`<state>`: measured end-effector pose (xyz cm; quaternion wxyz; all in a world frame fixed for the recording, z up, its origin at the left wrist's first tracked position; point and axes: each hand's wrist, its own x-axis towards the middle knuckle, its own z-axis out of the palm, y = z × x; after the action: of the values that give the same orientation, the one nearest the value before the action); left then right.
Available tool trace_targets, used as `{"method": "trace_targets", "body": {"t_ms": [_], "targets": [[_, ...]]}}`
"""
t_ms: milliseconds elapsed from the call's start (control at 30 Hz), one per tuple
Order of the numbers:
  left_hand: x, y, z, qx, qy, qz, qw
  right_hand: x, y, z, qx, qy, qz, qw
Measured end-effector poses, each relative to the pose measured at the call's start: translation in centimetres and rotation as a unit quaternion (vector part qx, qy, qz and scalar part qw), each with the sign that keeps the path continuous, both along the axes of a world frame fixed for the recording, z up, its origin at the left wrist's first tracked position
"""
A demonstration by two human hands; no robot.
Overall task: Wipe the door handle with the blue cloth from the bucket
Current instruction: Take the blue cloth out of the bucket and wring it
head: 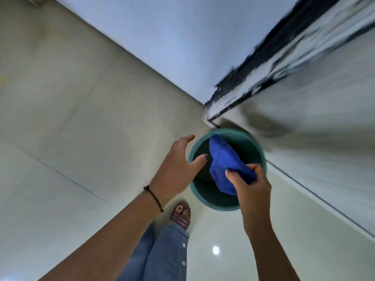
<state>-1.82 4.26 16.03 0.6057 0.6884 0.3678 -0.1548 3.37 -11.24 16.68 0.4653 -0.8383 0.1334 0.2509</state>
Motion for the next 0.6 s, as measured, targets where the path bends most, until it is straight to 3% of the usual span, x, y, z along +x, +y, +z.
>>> {"method": "trace_targets", "body": {"t_ms": [267,433,600], "targets": [[-3.7,7.3,26.9,-0.131,-0.137,0.104,0.976,-3.4,6.8,28.3,0.250,0.004,0.076,0.965],[-8.8,10.2,39.9,-0.014,-0.202,0.112,0.973,-6.4,10.2,39.8,0.254,-0.024,0.175,0.951],[-13.5,12.4,47.5,0.054,-0.235,0.196,0.951,-9.3,13.4,45.1,0.210,0.007,0.288,0.934]]}}
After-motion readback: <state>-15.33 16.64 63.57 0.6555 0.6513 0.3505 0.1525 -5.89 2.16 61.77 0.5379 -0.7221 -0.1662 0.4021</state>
